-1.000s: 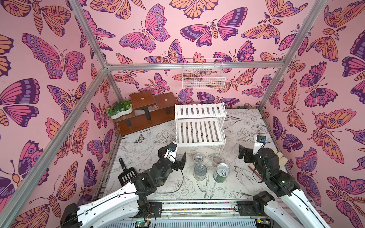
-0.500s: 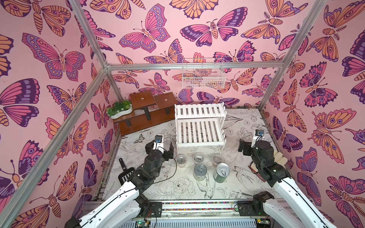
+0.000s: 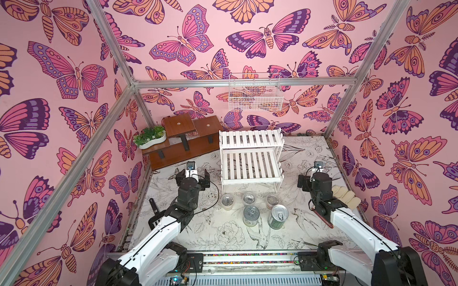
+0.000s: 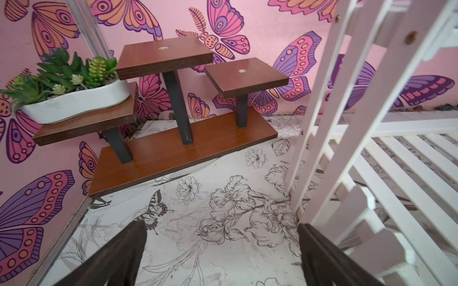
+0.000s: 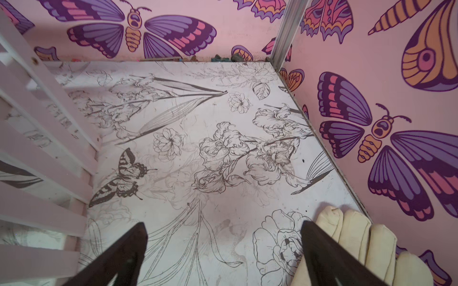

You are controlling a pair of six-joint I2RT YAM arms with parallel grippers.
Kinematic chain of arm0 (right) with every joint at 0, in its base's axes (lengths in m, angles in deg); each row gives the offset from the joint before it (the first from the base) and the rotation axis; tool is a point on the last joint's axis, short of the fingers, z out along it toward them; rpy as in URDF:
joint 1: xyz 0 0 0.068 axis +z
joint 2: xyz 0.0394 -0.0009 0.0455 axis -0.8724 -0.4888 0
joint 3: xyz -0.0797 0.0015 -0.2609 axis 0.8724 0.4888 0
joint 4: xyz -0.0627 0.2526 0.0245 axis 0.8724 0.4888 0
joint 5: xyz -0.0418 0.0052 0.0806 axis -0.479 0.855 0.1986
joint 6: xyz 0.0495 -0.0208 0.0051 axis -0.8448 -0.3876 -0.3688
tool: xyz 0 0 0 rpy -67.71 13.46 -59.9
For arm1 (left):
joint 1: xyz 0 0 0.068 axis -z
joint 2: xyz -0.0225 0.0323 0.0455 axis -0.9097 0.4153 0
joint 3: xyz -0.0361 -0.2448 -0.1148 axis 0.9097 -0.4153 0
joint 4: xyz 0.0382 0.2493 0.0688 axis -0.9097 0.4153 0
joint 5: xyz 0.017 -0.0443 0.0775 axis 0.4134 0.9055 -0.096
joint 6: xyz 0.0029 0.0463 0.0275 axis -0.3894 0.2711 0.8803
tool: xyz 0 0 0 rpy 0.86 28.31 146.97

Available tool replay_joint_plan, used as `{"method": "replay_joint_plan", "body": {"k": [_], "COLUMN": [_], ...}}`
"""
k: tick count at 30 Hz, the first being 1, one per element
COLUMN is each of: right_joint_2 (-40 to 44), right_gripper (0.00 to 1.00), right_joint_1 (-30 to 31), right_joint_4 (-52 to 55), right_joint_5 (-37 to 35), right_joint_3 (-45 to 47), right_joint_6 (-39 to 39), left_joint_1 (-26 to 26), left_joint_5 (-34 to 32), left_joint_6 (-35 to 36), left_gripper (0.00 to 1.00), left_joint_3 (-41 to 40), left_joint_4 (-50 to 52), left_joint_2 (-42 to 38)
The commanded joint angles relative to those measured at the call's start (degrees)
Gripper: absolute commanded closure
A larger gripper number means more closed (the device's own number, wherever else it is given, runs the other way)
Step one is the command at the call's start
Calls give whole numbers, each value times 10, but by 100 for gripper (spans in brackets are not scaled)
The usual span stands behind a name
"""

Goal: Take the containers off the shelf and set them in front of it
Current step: Reset both arms

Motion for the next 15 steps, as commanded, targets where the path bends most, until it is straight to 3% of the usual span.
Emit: {"method": "replay_joint_plan", "body": {"k": [1,10,15], "right_joint_2": [-28,-103,-137], "right_gripper": [1,1,1], "right_joint_1": [-8,-12,-26], "right_joint_4": [-89,-199,-277], "right_joint_5": [-27,-57,-51], "right_joint_3": [14,37,57], "right_joint_6": [39,78,80], "left_joint_1": [-26,-99,-152], "left_joint_5": [14,6,61], "left_joint_6": [8,10,-20], "left_gripper": [0,1,1], "left_joint_3": [-18,-57,-65], "left_joint_4": [-53,-124,-196], "left_joint_2": [11,47,135]}}
